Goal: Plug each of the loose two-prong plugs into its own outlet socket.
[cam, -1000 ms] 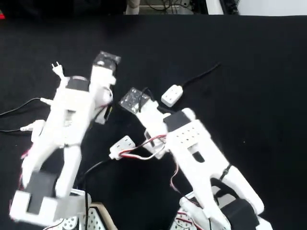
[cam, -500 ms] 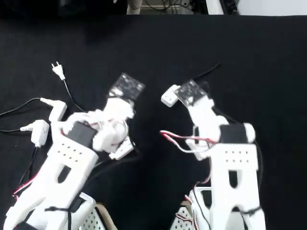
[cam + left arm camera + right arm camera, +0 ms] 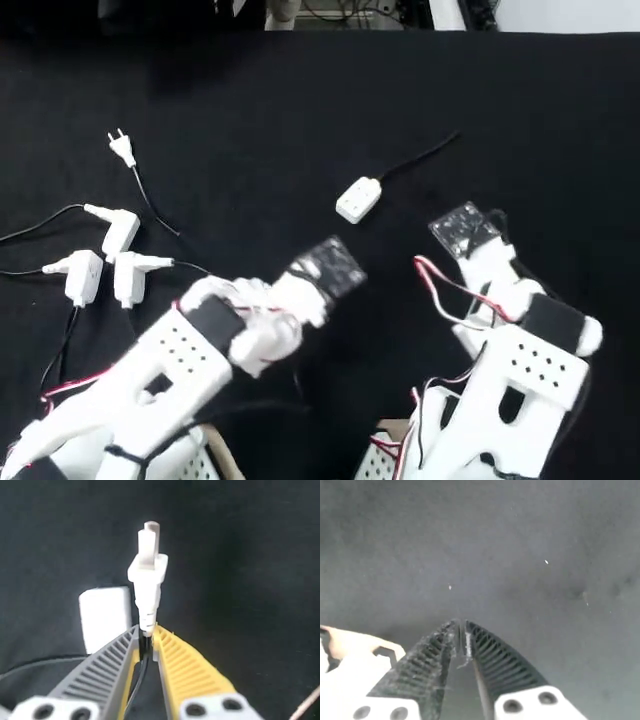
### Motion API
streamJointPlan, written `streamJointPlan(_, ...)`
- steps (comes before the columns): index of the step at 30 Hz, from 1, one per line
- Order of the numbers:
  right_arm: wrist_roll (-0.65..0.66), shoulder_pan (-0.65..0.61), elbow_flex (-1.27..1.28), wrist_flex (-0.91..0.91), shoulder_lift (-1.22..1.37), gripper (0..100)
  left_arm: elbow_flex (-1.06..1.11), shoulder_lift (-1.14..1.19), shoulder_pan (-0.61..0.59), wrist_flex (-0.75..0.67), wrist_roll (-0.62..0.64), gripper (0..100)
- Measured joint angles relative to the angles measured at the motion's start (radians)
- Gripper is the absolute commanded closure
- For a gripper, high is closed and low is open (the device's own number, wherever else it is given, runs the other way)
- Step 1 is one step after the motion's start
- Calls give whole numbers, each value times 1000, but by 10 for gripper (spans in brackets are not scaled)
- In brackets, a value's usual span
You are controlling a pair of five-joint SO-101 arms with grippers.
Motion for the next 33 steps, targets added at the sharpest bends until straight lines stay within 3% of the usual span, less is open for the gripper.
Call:
streamJointPlan(5,25,51,46,-40,-6,982,38,-2,55,-46,29,733)
streamJointPlan(8,48,51,94,-86,-6,982,54,-2,55,-57,35,673)
streamJointPlan(12,160,51,129,-98,-6,982,60,-6,60,-43,35,688)
streamJointPlan(16,270,23,129,-101,-6,927,34,-49,60,74,35,746)
streamJointPlan(21,321,-167,129,-43,-6,855,-21,-222,-95,239,32,762)
streamJointPlan(26,319,-456,124,100,-6,864,21,-497,-420,308,-49,762)
streamJointPlan(29,229,-657,124,130,-6,864,121,-669,-605,284,-87,762)
streamJointPlan(33,23,-933,124,110,-6,864,322,-852,-663,192,-101,762)
